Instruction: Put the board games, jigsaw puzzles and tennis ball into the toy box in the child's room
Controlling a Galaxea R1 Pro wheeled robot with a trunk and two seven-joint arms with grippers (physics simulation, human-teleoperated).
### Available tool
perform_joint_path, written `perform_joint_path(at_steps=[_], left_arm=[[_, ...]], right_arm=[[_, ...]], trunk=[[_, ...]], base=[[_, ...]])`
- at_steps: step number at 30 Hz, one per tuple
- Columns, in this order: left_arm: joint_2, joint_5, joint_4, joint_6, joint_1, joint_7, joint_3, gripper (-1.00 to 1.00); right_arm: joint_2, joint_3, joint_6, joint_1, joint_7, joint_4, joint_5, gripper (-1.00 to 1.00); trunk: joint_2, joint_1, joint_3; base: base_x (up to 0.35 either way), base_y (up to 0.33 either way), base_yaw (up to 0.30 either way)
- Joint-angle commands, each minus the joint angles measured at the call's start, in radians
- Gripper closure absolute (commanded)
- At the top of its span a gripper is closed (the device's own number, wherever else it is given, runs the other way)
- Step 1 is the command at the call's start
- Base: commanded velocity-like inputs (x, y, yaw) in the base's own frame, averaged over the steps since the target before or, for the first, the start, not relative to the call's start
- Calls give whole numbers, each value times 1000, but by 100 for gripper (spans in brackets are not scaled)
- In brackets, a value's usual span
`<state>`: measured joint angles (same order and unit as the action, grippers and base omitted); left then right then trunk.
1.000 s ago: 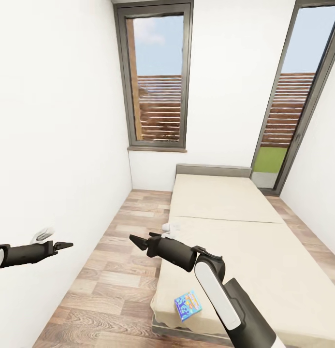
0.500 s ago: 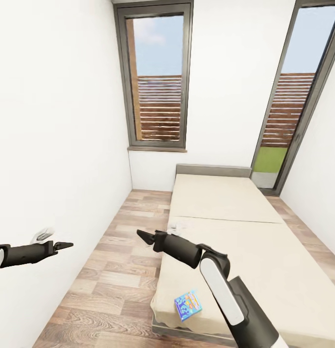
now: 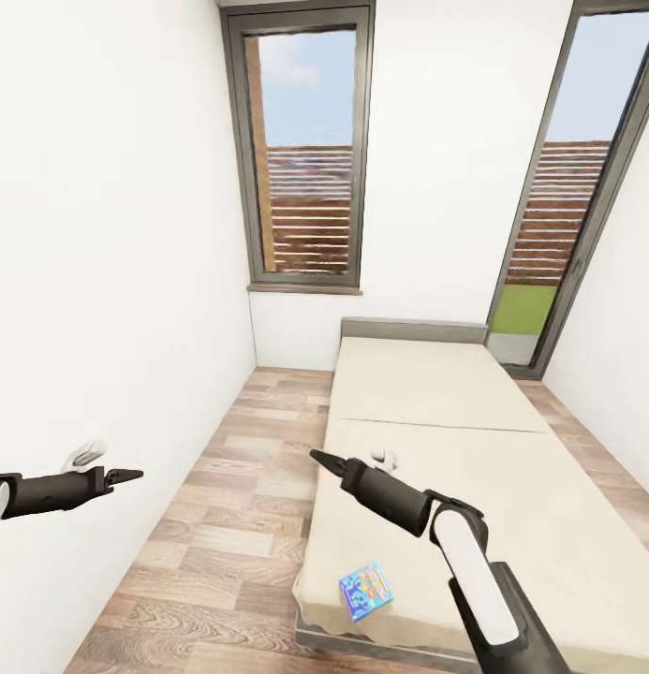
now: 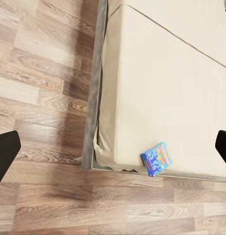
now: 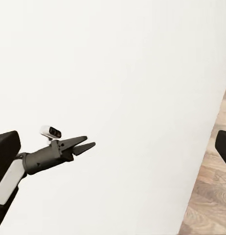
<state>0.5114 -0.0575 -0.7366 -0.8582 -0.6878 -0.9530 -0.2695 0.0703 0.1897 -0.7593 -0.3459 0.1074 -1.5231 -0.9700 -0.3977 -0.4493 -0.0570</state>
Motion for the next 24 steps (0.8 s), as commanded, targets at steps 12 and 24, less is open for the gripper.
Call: perform_joint_path(at_steps=[12, 24], left_arm=[[-1, -5, 0, -9, -1, -10, 1, -100], [-3, -5, 0, -9, -1, -27, 1, -100]], right_arm=[[0, -292, -200, 165, 9, -5, -40, -100], [-20, -423, -288, 249, 11, 9, -49, -100]], trunk=[[-2, -1, -2], [-2, -1, -2]], base=[[0, 14, 0], [0, 0, 0]])
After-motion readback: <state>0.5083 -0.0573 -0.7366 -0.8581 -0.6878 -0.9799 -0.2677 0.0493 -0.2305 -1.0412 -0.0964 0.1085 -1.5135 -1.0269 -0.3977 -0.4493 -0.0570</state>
